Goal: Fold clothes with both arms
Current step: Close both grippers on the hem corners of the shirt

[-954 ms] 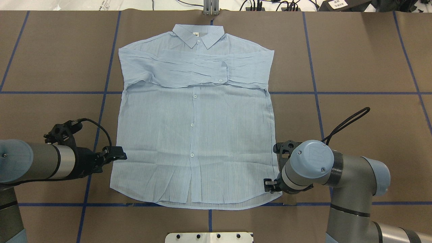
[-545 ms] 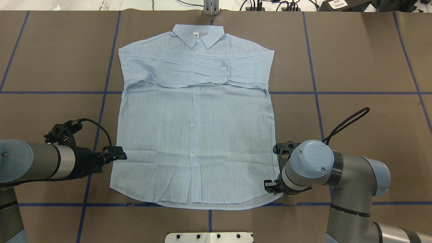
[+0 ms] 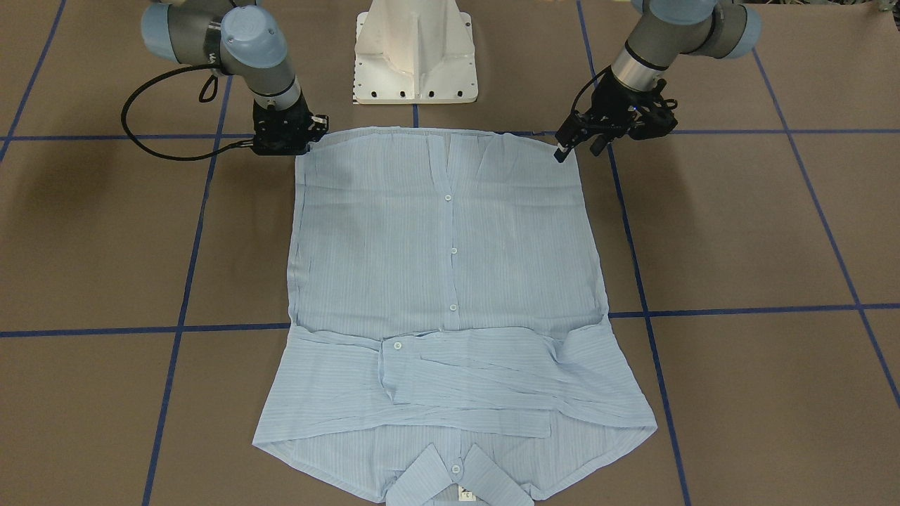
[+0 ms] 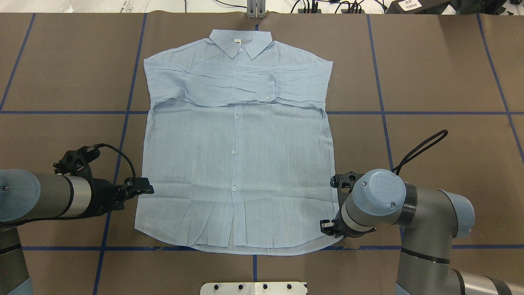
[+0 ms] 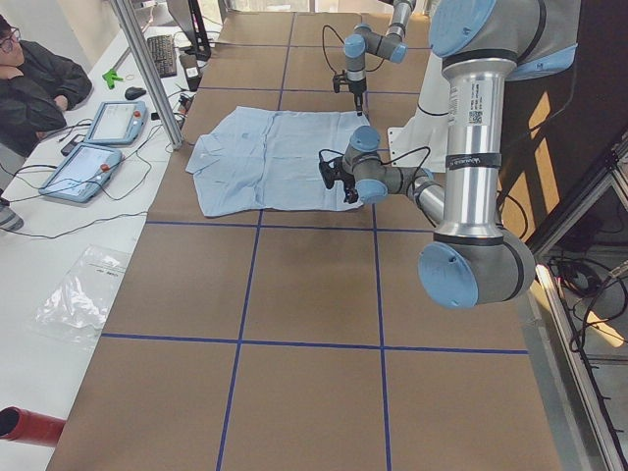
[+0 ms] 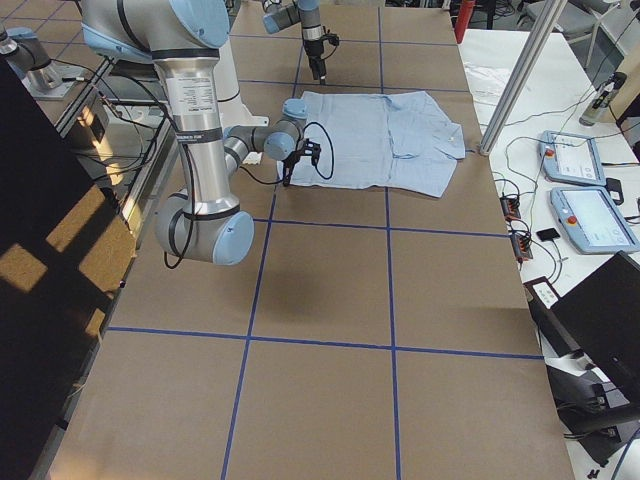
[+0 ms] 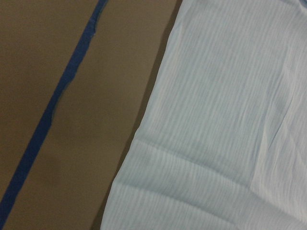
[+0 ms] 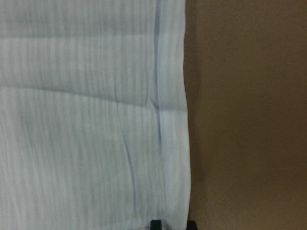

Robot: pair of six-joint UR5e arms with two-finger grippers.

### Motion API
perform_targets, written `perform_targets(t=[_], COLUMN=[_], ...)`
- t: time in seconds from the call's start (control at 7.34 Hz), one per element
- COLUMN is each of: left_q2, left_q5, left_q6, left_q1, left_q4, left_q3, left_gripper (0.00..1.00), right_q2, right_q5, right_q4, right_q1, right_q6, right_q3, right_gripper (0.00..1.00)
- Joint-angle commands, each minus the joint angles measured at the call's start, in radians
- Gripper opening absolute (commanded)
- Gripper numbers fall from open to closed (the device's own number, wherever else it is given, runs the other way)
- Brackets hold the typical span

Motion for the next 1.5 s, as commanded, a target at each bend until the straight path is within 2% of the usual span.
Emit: perform_targets(t=[0.0, 0.27, 0.68, 0.82, 0.95, 1.09, 1.23, 1.36], left_q2=[0.001, 0.001, 0.014, 0.011, -0.037, -0.111, -0.150, -0.141], left_q5=[0.000, 0.000, 0.003, 0.029, 0.066, 0.066, 0.068, 0.069], left_q6=[-0.002, -0.002, -0.043, -0.096, -0.103, -0.103, -0.103, -0.097], left_q1=[0.000, 0.000, 0.024, 0.079, 0.134, 0.138, 0.138, 0.138], left_q4=[0.000, 0.000, 0.002, 0.044, 0.151, 0.272, 0.340, 0.342], left_q3=[-0.002, -0.002, -0.008, -0.011, -0.006, -0.005, -0.003, -0.006], left_gripper=[0.99, 0.99, 0.99, 0.99, 0.99, 0.97, 0.95, 0.94], right_q2=[0.002, 0.002, 0.026, 0.026, 0.028, 0.028, 0.026, 0.026], right_q5=[0.000, -0.009, -0.017, -0.029, -0.037, -0.042, -0.042, -0.042], right_q4=[0.000, -0.002, 0.000, 0.001, 0.001, 0.001, 0.001, 0.001], right_q1=[0.003, 0.003, 0.015, 0.014, 0.013, 0.013, 0.015, 0.020], right_q6=[0.003, 0.004, 0.024, 0.024, 0.024, 0.024, 0.024, 0.024], right_q3=[0.007, 0.007, 0.010, 0.017, 0.020, 0.029, 0.031, 0.034], right_gripper=[0.06, 0.00, 0.00, 0.00, 0.00, 0.00, 0.00, 0.00])
